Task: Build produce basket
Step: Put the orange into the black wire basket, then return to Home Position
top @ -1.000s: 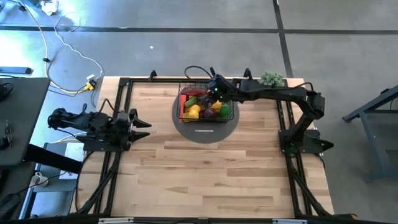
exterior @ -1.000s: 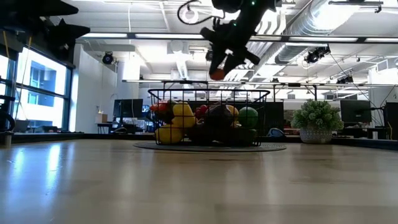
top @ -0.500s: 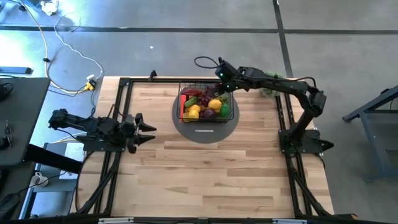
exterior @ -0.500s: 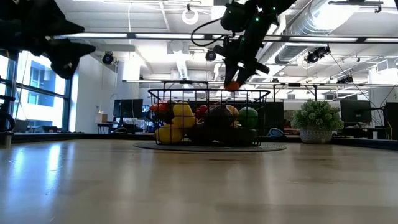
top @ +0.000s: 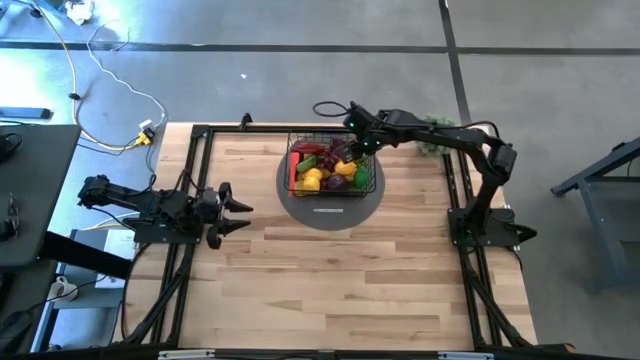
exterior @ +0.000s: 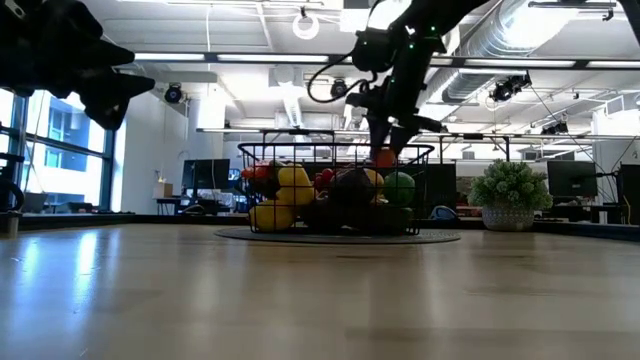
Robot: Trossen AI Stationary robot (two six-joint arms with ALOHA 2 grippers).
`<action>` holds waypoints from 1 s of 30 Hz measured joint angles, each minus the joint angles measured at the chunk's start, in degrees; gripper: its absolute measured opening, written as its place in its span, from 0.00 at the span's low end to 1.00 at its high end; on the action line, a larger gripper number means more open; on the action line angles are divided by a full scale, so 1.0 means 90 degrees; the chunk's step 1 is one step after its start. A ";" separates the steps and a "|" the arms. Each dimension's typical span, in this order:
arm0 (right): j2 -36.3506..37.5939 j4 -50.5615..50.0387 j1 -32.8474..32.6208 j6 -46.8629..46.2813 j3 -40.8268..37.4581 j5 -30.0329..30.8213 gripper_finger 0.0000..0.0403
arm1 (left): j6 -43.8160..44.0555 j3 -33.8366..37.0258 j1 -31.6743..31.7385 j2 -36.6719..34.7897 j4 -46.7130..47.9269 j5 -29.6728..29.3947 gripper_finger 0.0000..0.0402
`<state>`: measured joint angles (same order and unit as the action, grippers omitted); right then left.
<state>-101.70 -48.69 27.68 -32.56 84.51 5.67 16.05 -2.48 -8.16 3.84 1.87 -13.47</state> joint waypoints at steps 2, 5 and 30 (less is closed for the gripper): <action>-0.0059 -0.0002 -0.0002 -0.0002 0.0000 0.0005 0.39 | -0.0121 0.0000 0.0000 0.0000 0.0002 -0.0002 0.48; -0.0075 -0.0023 -0.0002 -0.0069 0.0000 0.0024 0.45 | -0.0137 0.0000 0.0000 0.0000 0.0009 -0.0002 0.48; 0.0689 0.0425 -0.0914 0.0533 0.0000 0.0554 0.64 | -0.0055 -0.0002 0.0000 0.0000 0.0024 -0.0014 0.48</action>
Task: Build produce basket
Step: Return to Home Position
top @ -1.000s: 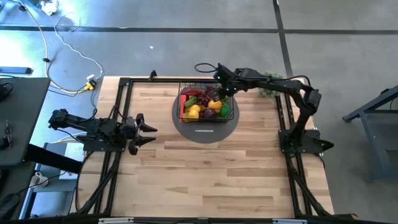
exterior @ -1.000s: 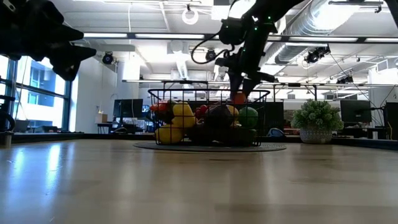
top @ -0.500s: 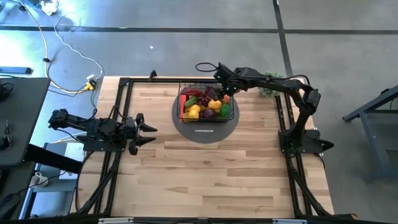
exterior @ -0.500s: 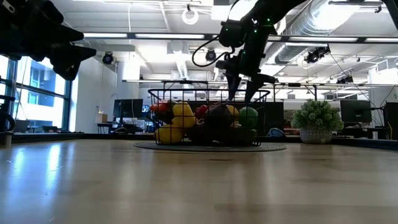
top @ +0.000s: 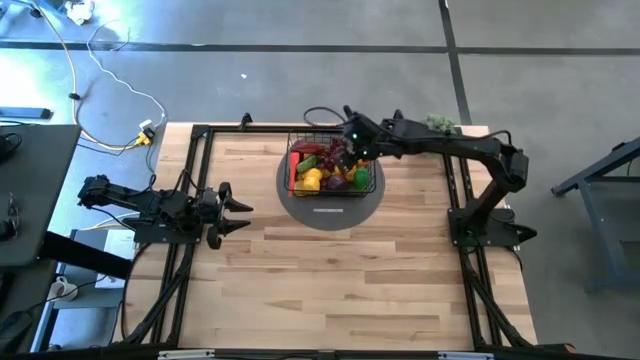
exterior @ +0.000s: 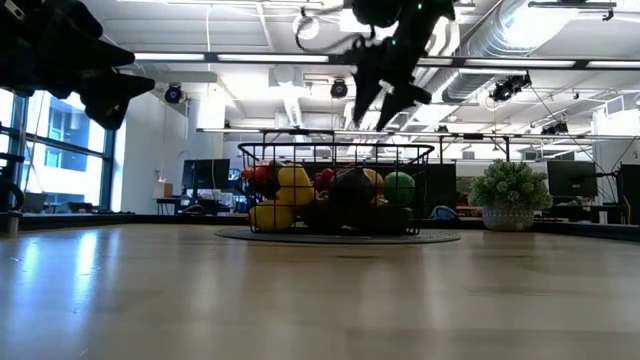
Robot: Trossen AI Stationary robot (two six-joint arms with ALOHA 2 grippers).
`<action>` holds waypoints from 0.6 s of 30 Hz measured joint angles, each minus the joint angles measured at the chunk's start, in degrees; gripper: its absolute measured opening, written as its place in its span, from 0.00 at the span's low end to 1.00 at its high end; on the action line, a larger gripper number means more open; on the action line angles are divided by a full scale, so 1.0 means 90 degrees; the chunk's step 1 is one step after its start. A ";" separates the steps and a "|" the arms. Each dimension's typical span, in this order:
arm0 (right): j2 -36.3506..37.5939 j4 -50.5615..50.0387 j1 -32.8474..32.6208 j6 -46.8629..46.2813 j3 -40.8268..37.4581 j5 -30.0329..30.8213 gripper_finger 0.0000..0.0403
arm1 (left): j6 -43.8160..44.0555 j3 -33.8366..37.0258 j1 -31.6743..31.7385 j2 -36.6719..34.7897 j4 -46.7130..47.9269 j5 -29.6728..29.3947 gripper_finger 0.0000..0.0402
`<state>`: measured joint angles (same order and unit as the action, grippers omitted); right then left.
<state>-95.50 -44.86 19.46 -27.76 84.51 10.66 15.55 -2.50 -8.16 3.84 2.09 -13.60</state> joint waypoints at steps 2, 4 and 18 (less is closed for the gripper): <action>0.0092 0.0144 -0.0220 0.0152 0.0000 0.0166 0.64 | -0.0150 0.0000 0.0000 0.0000 -0.0001 -0.0007 0.48; 0.0174 0.0303 -0.0426 0.0350 0.0000 0.0274 0.64 | -0.0334 0.0000 0.0000 0.0000 0.0004 -0.0008 0.48; 0.1045 0.0387 -0.1299 0.2116 -0.0002 0.0902 0.64 | -0.0968 -0.0002 -0.0001 0.0000 0.0002 -0.0274 0.48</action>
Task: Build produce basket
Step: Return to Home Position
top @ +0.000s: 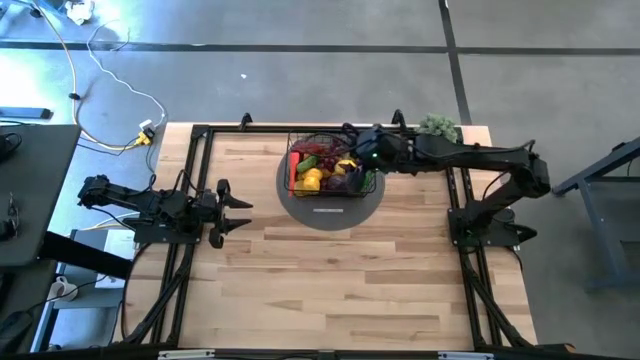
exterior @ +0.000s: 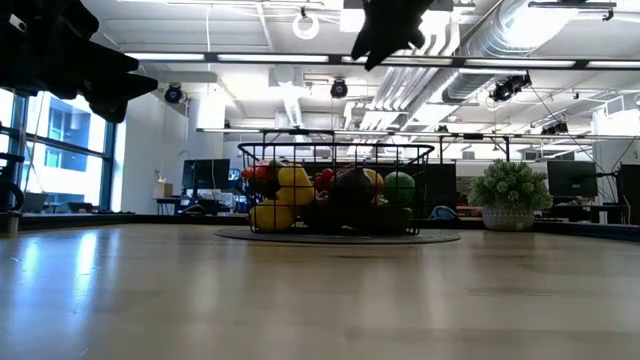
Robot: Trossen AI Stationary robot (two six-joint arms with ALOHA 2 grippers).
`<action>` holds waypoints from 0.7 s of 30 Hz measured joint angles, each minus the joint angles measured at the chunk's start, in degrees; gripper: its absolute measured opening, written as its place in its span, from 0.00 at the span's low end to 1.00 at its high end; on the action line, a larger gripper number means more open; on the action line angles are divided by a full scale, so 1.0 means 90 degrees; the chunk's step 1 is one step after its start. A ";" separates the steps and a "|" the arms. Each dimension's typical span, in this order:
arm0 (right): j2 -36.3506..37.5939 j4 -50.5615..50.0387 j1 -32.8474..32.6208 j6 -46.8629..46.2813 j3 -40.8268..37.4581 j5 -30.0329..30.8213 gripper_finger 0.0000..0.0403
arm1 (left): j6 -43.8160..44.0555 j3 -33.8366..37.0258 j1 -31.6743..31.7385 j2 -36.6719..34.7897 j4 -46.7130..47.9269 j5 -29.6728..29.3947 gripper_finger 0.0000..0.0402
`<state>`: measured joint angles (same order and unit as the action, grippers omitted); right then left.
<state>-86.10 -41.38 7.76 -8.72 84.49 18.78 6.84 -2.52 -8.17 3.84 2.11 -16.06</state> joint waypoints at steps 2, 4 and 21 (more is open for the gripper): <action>0.0180 -0.0093 0.0046 0.0294 0.0000 -0.0251 0.64 | -0.0001 0.0000 0.0001 0.0000 0.0000 -0.0001 0.48; 0.0405 -0.0317 0.0114 0.0484 0.0000 -0.0421 0.64 | 0.0001 0.0000 0.0001 0.0001 0.0000 0.0001 0.48; 0.4927 0.1594 -0.0461 0.0132 -0.4370 -0.0393 0.64 | 0.0001 -0.0002 0.0000 0.0000 0.0000 0.0047 0.48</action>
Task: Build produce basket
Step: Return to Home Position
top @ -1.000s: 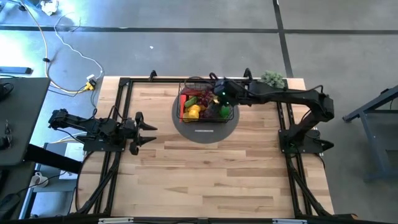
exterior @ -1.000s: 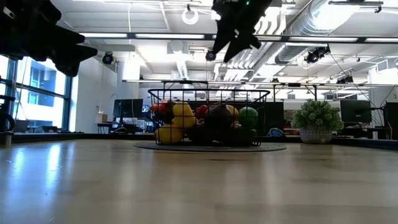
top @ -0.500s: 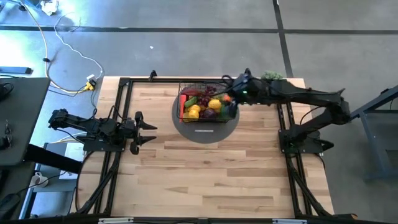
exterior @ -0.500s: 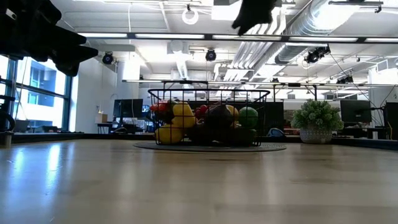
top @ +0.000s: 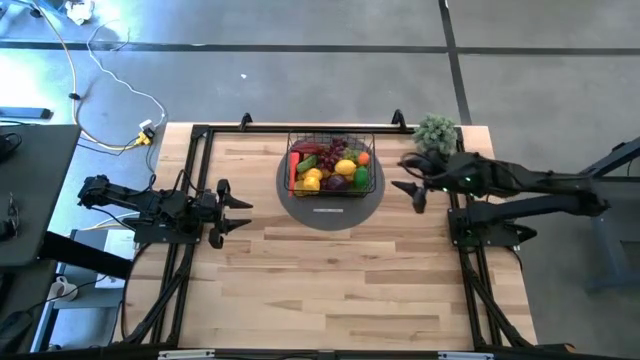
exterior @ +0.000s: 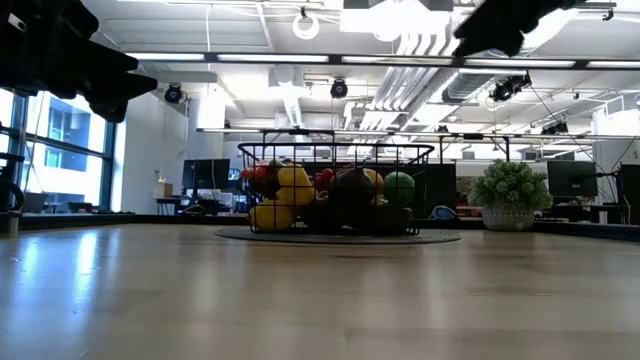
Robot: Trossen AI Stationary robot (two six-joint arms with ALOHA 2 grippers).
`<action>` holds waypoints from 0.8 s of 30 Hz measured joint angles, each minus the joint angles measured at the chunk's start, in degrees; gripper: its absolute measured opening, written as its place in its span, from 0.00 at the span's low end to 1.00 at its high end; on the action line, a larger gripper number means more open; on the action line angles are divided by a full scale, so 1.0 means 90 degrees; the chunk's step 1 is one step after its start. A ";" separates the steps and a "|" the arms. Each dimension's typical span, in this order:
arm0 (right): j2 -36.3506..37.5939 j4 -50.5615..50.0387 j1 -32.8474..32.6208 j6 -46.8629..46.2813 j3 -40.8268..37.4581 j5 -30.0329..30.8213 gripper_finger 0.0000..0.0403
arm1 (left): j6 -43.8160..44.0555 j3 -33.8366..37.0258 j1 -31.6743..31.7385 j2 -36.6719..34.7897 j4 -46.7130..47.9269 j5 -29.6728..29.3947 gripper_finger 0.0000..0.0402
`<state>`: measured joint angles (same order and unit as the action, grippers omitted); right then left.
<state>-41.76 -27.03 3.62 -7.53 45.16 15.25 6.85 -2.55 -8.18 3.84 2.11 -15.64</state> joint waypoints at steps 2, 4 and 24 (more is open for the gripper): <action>0.0459 0.0070 -0.0083 -0.0012 -0.0404 -0.0001 0.64 | 0.0000 0.0000 0.0001 0.0000 0.0002 0.0000 0.48; 0.0908 0.0206 -0.0169 -0.0093 -0.0805 0.0000 0.64 | 0.0000 0.0000 -0.0001 0.0000 0.0000 0.0000 0.48; 0.3491 0.2044 -0.0741 -0.0279 -0.3676 -0.0087 0.64 | 0.0000 0.0000 0.0001 0.0000 0.0002 0.0000 0.48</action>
<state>-10.34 -8.64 -3.05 -10.04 12.07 14.46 6.85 -2.55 -8.17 3.84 2.13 -15.64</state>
